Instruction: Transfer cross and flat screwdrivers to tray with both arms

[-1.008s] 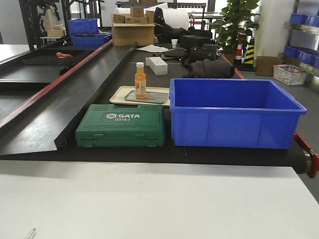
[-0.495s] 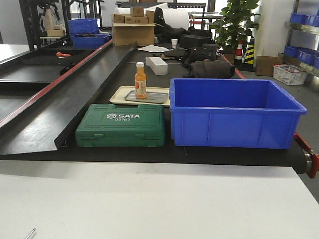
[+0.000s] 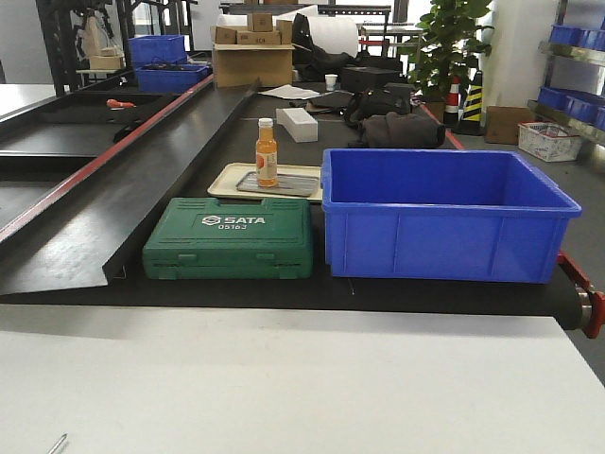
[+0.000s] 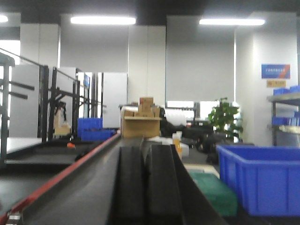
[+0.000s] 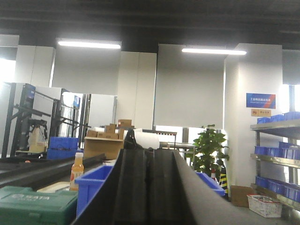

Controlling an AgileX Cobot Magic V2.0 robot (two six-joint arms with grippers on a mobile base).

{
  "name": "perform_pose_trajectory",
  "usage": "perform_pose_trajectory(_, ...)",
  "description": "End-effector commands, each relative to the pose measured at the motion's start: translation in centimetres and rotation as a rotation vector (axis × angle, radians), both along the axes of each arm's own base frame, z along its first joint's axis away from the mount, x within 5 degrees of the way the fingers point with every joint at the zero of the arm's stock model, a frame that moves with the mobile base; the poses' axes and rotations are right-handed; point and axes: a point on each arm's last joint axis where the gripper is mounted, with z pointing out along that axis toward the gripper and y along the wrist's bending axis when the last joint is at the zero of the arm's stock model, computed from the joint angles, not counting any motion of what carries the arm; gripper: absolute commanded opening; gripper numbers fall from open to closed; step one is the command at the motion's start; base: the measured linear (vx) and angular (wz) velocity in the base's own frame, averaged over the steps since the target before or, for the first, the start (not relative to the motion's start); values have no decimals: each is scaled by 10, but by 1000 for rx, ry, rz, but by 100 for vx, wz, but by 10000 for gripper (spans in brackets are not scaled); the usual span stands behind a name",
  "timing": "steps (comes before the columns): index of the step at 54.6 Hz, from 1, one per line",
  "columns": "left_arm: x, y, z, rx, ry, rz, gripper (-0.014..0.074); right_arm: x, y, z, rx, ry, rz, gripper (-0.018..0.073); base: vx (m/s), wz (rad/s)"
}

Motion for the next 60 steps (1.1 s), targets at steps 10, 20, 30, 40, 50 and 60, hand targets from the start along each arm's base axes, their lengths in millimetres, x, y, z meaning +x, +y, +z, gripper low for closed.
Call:
perform_pose_trajectory(10,-27,0,89,-11,-138,-17,27,-12,-1,103,5,-106,-17,-7,0,0)
perform_pose_trajectory(20,7,-2,107,0,47,-27,84,17,-2,117,8,126,-26,-1,0,0)
perform_pose_trajectory(30,48,-5,97,7,218,-28,211,54,-3,91,29,406,-27,30,0,0)
perform_pose_trajectory(40,85,-7,71,18,479,-39,417,82,-4,70,41,608,-30,157,0,0)
perform_pose_trajectory(50,110,-9,47,25,672,-47,495,110,-4,47,41,782,-34,475,0,0)
perform_pose_trajectory(60,119,-11,28,-28,858,-55,499,123,-4,31,103,897,-30,574,0,0)
